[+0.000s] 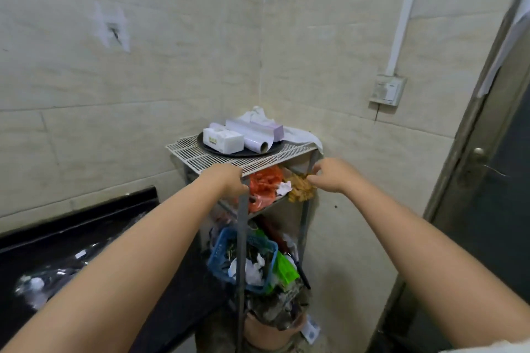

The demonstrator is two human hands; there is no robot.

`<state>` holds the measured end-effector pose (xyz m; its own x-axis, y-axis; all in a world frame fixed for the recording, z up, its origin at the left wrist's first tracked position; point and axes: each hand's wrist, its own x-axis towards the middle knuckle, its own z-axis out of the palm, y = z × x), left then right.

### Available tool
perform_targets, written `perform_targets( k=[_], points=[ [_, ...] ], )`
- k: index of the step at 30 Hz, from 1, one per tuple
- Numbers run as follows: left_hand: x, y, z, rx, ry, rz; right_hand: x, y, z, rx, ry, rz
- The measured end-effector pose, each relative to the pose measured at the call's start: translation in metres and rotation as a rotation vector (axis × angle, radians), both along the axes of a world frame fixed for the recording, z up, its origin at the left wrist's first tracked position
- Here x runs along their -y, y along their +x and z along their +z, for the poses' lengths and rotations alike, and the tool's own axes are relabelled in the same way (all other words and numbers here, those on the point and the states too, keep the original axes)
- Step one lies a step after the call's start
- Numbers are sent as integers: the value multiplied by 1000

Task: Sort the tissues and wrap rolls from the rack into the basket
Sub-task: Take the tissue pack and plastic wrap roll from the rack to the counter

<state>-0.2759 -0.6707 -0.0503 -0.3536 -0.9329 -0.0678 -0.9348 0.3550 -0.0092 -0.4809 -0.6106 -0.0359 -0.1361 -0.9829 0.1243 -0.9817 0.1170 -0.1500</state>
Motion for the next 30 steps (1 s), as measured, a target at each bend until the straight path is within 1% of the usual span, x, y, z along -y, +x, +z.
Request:
perform_targets(
  k=[5, 9, 12, 16, 18, 20, 24, 26, 28, 30],
  points=[
    [107, -15, 9, -56, 12, 67, 118, -17, 7, 44, -27, 70],
    [174, -24, 2, -140, 35, 162, 202, -28, 7, 59, -56, 133],
    [223, -30, -2, -195, 18, 260, 269, -35, 6, 112, -83, 188],
    [285, -37, -8, -277, -12, 423, 363, -43, -1, 201, -29, 275],
    [309, -43, -13, -315, -40, 519, 406, -44, -9, 216, 16, 315],
    [329, -53, -21, -318, -45, 559, 441, -46, -20, 209, 70, 327],
    [360, -74, -33, -246, 11, 609, 474, -41, -36, 200, 198, 433],
    [373, -76, -34, -225, 22, 676, 474, -35, -43, 135, 225, 487],
    [386, -74, -33, -273, 52, 751, 469, -31, -52, 37, 193, 546],
    [399, -72, -31, -383, 115, 818, 462, -28, -60, -49, 153, 569]
  ],
)
